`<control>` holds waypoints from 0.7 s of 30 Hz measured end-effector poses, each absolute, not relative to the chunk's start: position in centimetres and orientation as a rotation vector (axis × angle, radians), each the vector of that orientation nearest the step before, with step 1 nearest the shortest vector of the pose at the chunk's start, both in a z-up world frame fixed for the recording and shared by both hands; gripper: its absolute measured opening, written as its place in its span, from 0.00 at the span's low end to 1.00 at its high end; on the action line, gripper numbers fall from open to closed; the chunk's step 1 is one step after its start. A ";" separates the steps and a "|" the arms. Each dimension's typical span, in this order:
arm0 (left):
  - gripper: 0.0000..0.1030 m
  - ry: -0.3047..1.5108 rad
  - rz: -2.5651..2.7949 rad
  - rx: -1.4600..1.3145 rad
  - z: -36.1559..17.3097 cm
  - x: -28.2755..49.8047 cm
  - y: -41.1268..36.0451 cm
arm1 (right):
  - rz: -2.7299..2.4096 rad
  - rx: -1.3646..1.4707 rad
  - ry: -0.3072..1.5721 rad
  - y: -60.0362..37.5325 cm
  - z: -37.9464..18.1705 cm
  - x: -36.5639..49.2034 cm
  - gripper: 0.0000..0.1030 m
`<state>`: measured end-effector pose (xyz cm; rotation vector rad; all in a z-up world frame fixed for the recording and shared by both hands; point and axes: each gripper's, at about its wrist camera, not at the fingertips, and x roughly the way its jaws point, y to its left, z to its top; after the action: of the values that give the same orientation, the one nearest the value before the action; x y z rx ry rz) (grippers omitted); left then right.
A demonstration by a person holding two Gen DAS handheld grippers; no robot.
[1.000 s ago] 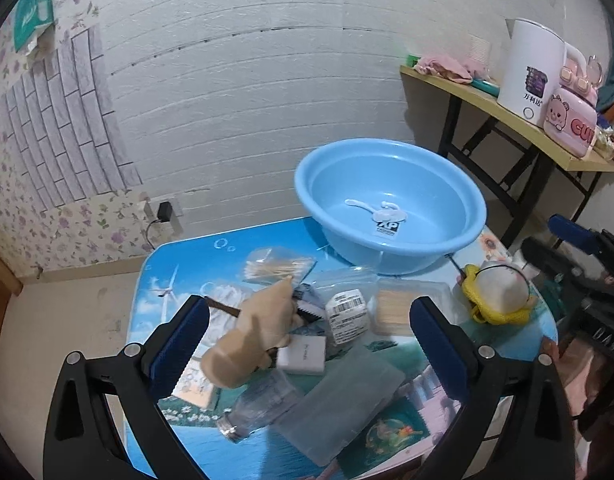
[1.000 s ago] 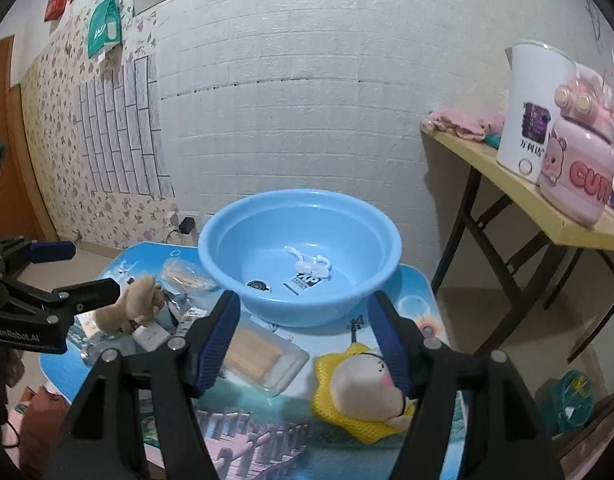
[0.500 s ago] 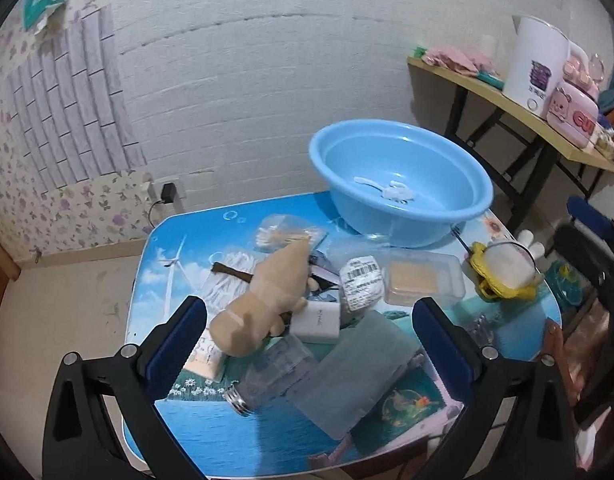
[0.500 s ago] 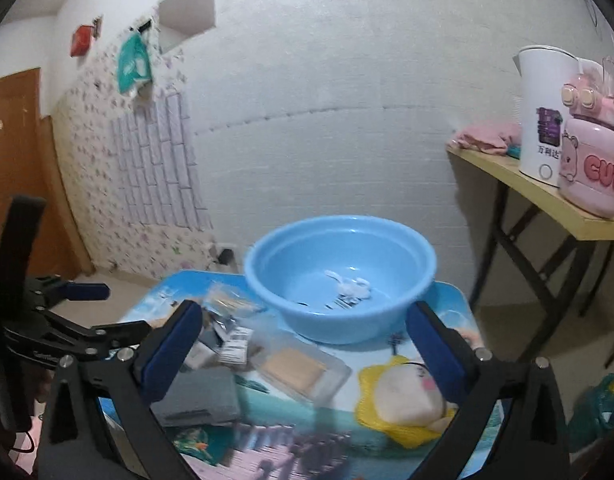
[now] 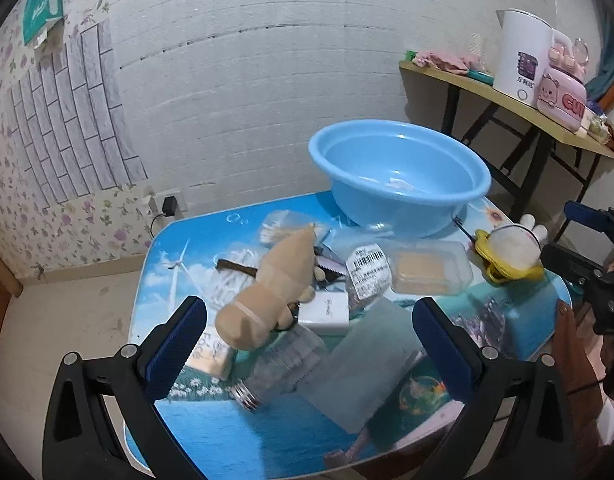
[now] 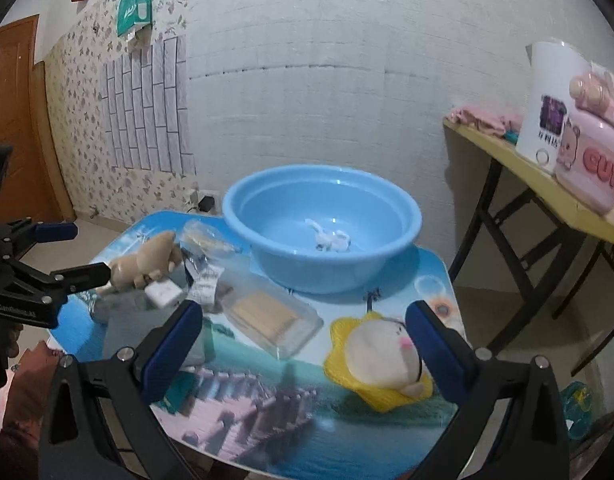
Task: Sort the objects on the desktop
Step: 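Move the left gripper back over the Face tissue pack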
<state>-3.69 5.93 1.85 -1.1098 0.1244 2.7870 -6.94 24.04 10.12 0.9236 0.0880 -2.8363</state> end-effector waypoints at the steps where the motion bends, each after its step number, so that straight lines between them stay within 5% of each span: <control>1: 1.00 0.129 2.787 -1.114 1.6 -3.5 5.9 | -2.841 0.938 0.076 24.5 9.9 -6.8 1.00; 21: 1.00 0.136 2.685 -1.209 -2.4 -1.6 4.0 | -2.771 1.111 -0.012 26.9 5.3 -6.1 0.98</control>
<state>-1.63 4.00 -2.41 -1.2090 0.1357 2.6847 -6.07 26.90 5.28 1.1105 -0.0115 -2.7711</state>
